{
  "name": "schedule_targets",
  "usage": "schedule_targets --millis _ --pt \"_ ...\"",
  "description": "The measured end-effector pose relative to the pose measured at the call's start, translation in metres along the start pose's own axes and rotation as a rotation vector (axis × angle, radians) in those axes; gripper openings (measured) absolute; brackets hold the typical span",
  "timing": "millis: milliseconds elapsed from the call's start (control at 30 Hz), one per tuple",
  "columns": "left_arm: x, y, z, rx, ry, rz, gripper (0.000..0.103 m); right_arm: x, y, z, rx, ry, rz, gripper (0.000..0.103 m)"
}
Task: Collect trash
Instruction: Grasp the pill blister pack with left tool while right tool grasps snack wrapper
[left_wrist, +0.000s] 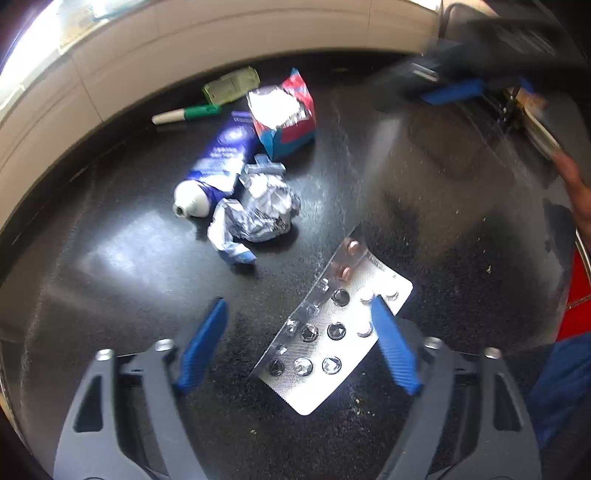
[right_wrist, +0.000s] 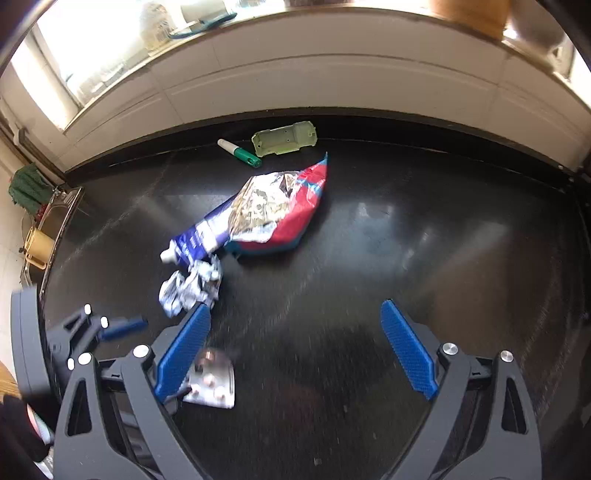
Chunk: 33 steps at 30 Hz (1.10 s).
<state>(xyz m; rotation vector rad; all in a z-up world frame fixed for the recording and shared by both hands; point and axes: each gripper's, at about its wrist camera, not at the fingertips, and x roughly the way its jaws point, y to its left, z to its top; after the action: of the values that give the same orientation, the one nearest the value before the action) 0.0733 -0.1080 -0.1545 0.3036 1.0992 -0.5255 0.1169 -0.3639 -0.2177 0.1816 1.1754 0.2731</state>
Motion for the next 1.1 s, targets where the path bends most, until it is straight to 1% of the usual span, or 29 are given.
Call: schedule_targets --millis 67,133,167,233,267,300,367,433,500,533,567,600,633,700,767,1000,1100 --pt "0.008 -0.001 0.0 0.001 0.023 -0.017 0.055 0.017 0.003 0.016 0.0 0.017 0.015 0.09" --pt "0.009 -0.004 0.001 0.012 0.015 -0.012 0.045 0.036 0.006 0.032 -0.005 0.036 0.024 0.09" --pt "0.008 -0.005 0.002 0.013 0.014 -0.01 0.035 0.044 0.008 0.039 -0.008 0.046 0.026 0.09" --pt "0.008 -0.006 0.004 -0.006 0.016 -0.015 0.025 0.061 0.013 0.049 -0.019 0.069 0.041 0.09" --pt "0.008 -0.007 0.005 -0.016 0.02 -0.021 0.011 0.067 0.015 0.053 -0.029 0.073 0.038 0.09" --pt "0.008 -0.008 0.005 -0.022 0.025 -0.022 0.008 0.072 0.017 0.054 -0.036 0.078 0.035 0.09" --pt "0.007 -0.01 0.006 -0.033 0.023 -0.013 0.005 0.082 0.02 0.057 -0.037 0.098 0.035 0.09" --pt "0.005 -0.009 0.008 -0.055 0.026 -0.02 0.004 0.085 0.021 0.056 -0.041 0.095 0.031 0.085" --pt "0.002 -0.007 0.01 -0.067 0.025 -0.016 0.004 0.084 0.022 0.054 -0.05 0.093 0.028 0.062" --pt "-0.001 -0.006 0.01 -0.074 0.022 -0.016 0.004 0.085 0.022 0.055 -0.058 0.097 0.022 0.058" --pt "-0.003 -0.006 0.01 -0.078 0.02 -0.016 0.004 0.084 0.022 0.054 -0.061 0.093 0.018 0.047" --pt "-0.006 -0.004 0.011 -0.088 0.016 -0.018 0.004 0.082 0.021 0.052 -0.063 0.091 0.016 0.027" --pt "-0.007 -0.002 0.011 -0.094 0.014 -0.017 0.004 0.079 0.019 0.051 -0.06 0.088 0.016 0.027" --pt "-0.011 0.003 0.012 -0.115 0.009 -0.012 0.004 0.073 0.016 0.049 -0.059 0.074 0.018 0.023" --pt "-0.015 0.005 0.012 -0.135 0.004 -0.012 0.004 0.064 0.015 0.046 -0.061 0.058 0.017 0.022" --pt "-0.049 0.008 0.009 -0.194 -0.048 0.002 0.004 0.007 0.018 0.03 -0.059 -0.016 0.027 0.021" --pt "-0.067 0.01 0.003 -0.246 -0.073 0.014 0.004 -0.016 0.021 0.019 -0.064 -0.031 0.037 0.021"
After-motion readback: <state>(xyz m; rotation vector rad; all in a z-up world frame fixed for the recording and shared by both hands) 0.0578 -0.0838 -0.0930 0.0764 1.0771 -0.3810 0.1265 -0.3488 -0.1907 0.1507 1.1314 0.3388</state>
